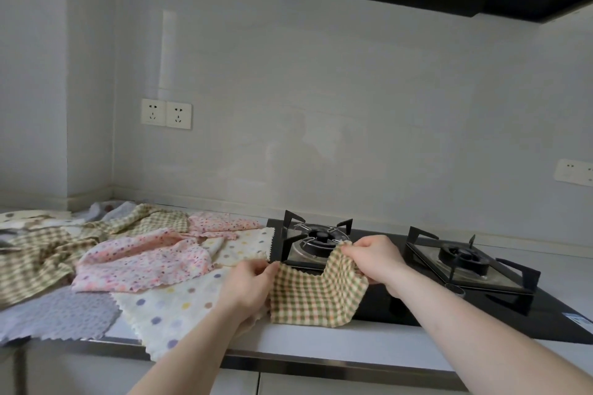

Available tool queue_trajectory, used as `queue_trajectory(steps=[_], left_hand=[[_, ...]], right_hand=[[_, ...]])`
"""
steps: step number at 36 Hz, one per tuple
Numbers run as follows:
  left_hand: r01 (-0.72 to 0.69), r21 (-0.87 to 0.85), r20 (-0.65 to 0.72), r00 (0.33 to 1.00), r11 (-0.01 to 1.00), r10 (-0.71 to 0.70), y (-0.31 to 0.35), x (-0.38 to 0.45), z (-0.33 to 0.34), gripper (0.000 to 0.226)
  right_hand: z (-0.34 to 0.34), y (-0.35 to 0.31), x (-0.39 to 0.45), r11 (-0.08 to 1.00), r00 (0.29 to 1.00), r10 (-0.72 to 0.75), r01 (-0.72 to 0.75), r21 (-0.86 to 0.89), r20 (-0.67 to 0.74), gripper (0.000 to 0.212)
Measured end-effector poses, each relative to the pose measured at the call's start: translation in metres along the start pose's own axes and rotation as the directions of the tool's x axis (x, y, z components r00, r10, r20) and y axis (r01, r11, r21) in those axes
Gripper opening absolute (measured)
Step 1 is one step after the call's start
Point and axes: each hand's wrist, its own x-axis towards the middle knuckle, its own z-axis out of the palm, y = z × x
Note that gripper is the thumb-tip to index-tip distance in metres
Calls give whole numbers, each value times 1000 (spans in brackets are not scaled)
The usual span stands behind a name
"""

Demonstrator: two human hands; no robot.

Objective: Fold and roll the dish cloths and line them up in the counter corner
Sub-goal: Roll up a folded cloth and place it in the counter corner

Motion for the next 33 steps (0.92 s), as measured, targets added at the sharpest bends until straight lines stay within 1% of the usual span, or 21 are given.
queue_trajectory(steps=[3,5,7,9,11,14,17,18,20,23,25,26,28,30,33], left_hand=[[25,-65,-14,1000,998,-26,0,1,0,32],[37,-75,-18,999,997,-38,1,1,0,32],[42,-69,-22,999,997,-44,2,1,0,31],[48,-61,-24,998,997,-50,3,1,0,32],[49,-60,-26,998,997,-51,3,1,-1,33],[43,-66,-29,999,997,-45,4,0,-2,37],[58,-107,-14,998,993,-60,4,2,-4,41],[58,-117,-12,998,991,-60,4,2,-4,42],[57,-110,-13,998,992,-59,5,-1,-4,40],[40,-120,-8,999,992,-41,9,-6,-3,32],[29,-99,13,1000,995,-28,10,-6,-3,28],[30,-92,30,999,995,-27,9,-5,-3,27],[32,-69,79,997,997,-27,5,-1,-1,26],[17,-46,120,993,999,-11,2,2,0,24],[-35,-94,131,990,995,48,-2,4,1,11]], right_hand=[[16,-10,-4,999,999,-15,14,33,33,24],[28,-16,-8,999,998,-17,15,42,61,25],[40,-20,-10,1000,996,-22,21,12,86,22],[52,-23,-12,998,995,-38,43,-49,97,25],[62,-25,-13,996,993,-56,63,-61,104,27],[74,-26,-12,997,986,-53,60,-42,159,26],[80,-26,-14,999,969,-32,29,16,246,24],[80,-25,-15,999,966,-39,32,31,255,24],[79,-18,-12,998,976,-56,50,33,211,25],[73,-1,-9,995,995,-101,101,-9,25,30],[68,13,-11,988,986,-143,137,-75,-81,24],[66,21,-12,986,982,-152,144,-82,-109,19],[66,37,-12,988,981,-151,144,-63,-122,12],[70,50,-10,987,980,-150,142,-70,-129,11],[76,57,-8,983,980,-168,159,-92,-104,16]])
